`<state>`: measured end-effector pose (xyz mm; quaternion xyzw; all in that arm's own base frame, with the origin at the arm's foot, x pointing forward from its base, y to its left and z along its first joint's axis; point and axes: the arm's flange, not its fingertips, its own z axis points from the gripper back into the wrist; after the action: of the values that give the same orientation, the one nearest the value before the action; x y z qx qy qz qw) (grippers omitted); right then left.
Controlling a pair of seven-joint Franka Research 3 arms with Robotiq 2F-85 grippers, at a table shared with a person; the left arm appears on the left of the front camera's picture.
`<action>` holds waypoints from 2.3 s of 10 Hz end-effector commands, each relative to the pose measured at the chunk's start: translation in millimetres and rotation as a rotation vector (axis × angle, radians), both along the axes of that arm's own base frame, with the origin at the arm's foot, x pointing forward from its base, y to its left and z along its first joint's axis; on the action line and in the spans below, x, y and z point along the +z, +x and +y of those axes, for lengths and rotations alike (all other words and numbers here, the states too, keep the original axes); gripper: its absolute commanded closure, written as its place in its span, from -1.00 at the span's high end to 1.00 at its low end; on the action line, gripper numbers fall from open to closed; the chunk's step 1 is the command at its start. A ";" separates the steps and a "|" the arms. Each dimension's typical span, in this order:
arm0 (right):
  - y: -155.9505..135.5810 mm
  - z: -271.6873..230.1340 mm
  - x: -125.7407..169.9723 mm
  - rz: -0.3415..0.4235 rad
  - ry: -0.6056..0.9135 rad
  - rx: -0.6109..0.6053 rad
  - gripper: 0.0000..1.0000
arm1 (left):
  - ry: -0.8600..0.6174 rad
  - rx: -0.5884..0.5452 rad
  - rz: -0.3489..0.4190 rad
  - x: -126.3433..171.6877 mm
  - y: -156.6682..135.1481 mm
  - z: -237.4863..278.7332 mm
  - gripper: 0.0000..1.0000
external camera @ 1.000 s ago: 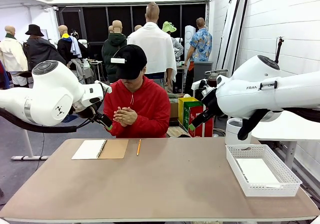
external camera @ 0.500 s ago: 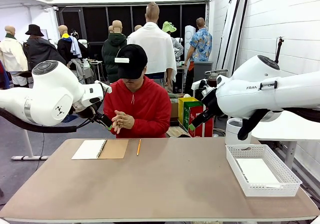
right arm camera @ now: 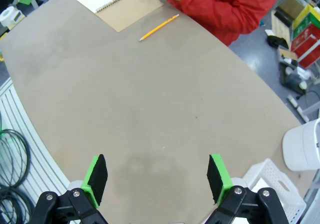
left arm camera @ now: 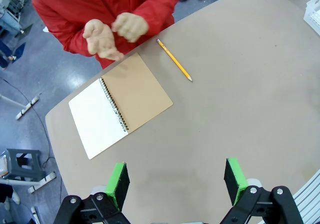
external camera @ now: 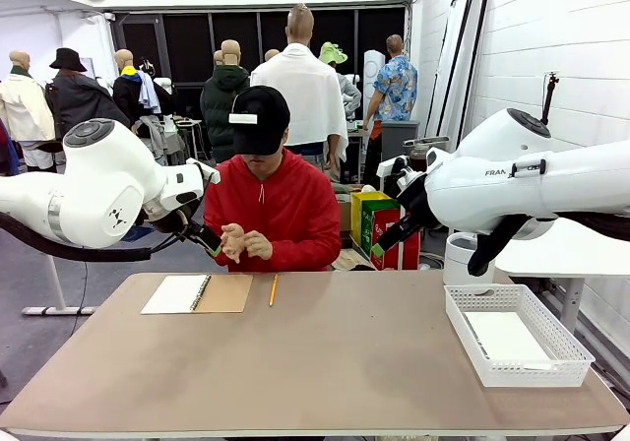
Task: Sort the paper based on its condition.
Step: If a person hands you a paper, place it in the Organizing basket , and if it's crumpled, put it in the Trash can.
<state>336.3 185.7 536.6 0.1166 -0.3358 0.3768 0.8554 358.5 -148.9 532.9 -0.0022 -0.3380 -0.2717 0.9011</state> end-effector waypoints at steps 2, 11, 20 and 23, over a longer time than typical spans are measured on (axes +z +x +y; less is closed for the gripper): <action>-0.1 0.4 -0.6 0.003 0.000 -0.003 1.00 | 0.002 -0.003 0.002 -0.8 -0.3 0.2 1.00; -0.1 0.4 -0.6 0.003 0.000 -0.003 1.00 | 0.002 -0.003 0.002 -0.8 -0.3 0.2 1.00; 23.0 32.0 0.2 -0.008 -0.105 0.046 1.00 | 0.002 -0.003 0.002 -0.8 -0.3 0.2 1.00; 51.4 90.6 -20.5 -0.020 -0.263 0.184 1.00 | 0.002 -0.003 0.002 -0.8 -0.3 0.2 1.00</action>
<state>370.5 259.1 517.4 0.0512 -0.2943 0.4701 0.8305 358.4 -149.1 532.9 -0.0022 -0.3381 -0.2719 0.9010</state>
